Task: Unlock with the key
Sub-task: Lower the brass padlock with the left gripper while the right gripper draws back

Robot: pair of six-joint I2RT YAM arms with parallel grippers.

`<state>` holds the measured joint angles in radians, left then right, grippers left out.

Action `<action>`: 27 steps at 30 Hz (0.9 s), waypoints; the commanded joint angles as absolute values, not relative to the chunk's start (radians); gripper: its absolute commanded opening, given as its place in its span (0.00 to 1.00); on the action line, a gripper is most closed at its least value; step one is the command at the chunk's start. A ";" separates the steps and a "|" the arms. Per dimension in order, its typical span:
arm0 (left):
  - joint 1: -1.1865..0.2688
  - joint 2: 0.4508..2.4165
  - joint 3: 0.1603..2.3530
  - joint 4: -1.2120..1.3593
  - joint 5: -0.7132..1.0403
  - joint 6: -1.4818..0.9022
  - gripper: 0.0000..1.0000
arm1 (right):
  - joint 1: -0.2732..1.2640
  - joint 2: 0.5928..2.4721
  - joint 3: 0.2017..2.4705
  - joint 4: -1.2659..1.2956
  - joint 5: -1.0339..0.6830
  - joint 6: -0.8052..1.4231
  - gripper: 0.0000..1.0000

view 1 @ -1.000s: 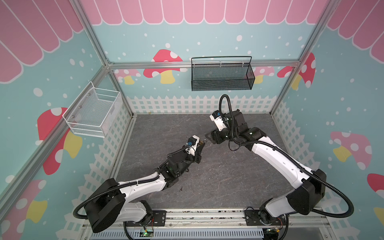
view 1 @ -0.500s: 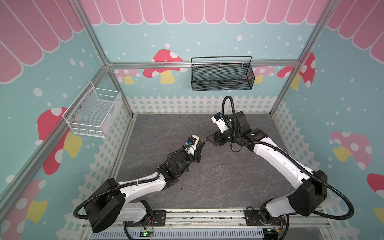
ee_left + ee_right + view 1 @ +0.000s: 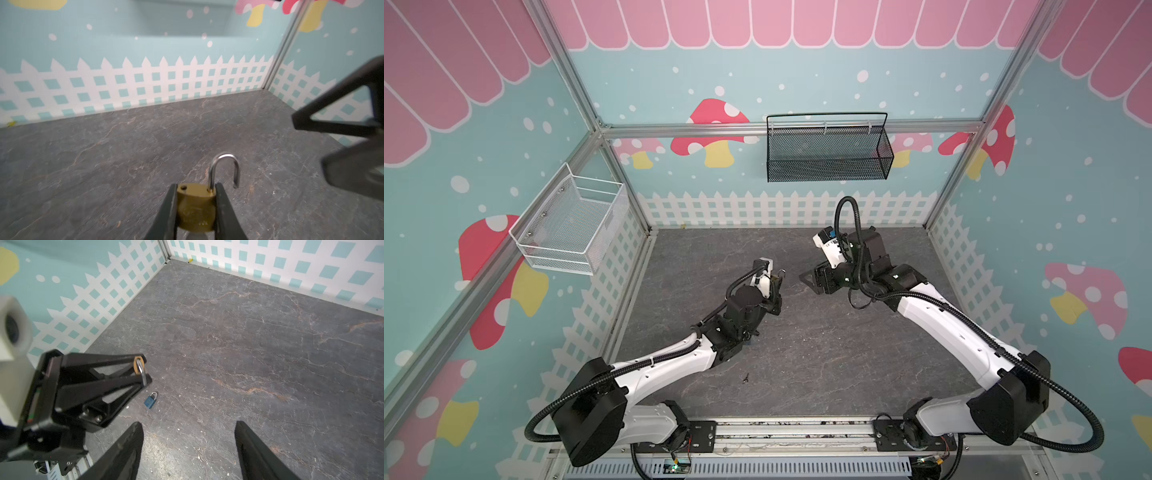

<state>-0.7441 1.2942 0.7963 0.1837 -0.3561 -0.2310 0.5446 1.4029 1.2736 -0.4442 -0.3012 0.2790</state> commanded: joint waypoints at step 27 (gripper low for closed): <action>-0.548 1.891 1.300 -0.587 -0.142 -0.552 0.00 | 0.633 1.354 0.901 -0.218 -0.144 0.536 0.72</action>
